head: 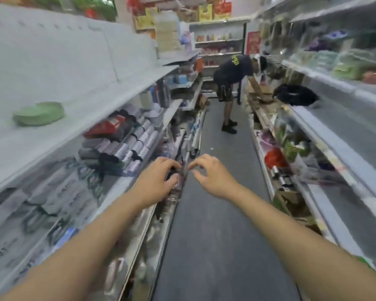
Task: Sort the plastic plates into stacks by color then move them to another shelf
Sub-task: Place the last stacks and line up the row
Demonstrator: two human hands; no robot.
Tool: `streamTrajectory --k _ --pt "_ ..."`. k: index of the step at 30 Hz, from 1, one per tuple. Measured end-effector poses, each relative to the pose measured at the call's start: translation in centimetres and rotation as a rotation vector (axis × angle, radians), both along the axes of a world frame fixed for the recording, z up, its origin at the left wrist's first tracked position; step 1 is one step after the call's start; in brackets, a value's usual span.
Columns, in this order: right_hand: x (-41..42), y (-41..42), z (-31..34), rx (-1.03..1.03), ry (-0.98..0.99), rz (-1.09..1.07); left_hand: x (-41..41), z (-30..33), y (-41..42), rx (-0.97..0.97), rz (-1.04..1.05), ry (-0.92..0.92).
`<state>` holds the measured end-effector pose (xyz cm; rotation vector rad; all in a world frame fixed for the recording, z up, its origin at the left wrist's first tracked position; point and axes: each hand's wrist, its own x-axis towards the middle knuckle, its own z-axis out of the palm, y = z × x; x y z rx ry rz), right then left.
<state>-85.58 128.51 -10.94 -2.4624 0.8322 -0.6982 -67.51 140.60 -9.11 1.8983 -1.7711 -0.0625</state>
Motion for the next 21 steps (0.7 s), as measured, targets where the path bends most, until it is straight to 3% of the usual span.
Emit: streamTrajectory --k 8,21 --pt "18.6 -3.7 6.0 -0.109 0.018 0.359 13.0 5.5 3.5 -0.026 0.378 -0.042" --pt "39.5 -15.0 12.8 -0.224 -0.009 0.839 24.8 11.8 -1.4 -0.071 0.928 -0.134"
